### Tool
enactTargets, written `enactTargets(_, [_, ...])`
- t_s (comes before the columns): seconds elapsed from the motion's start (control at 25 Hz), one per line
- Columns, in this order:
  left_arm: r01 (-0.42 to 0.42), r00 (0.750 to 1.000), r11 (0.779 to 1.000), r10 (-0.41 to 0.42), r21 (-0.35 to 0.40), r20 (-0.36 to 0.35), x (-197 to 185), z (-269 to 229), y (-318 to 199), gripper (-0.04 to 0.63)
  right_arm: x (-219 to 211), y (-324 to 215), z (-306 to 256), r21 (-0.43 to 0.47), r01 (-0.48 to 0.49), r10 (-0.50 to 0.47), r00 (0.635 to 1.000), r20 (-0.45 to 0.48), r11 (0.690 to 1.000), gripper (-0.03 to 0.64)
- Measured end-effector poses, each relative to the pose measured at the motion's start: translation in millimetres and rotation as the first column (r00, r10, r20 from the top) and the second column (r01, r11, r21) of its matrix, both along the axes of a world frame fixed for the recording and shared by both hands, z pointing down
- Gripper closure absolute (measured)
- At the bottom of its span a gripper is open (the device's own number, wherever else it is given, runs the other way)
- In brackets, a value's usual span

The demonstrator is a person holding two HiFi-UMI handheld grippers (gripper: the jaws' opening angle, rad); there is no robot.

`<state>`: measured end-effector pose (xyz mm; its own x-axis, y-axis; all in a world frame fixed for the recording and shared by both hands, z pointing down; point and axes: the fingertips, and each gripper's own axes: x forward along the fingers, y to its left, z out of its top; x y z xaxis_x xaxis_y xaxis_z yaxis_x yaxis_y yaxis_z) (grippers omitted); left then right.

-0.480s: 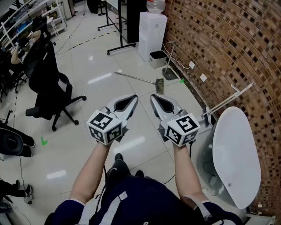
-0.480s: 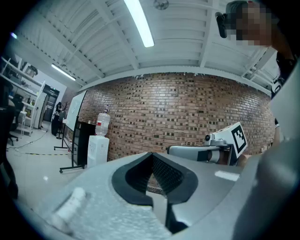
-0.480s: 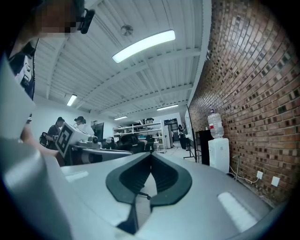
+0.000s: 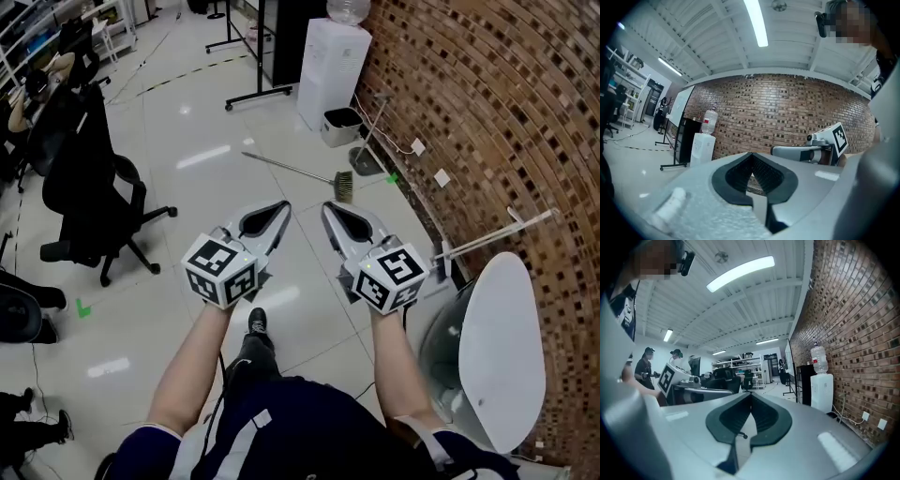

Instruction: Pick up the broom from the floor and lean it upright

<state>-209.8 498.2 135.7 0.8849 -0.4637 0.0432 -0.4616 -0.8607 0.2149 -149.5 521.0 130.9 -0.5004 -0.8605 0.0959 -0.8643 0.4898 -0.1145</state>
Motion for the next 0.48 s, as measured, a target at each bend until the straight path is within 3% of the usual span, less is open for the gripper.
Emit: enactTargets(0.48, [-0.08,0.997,0.996,0.079,-0.039,-0.023,-20.5,6.0,-166.2,0.598,-28.4,-165.8,-0.3,-0.035,-0.072,0.07,0.995,-0.066,0.997,0.614])
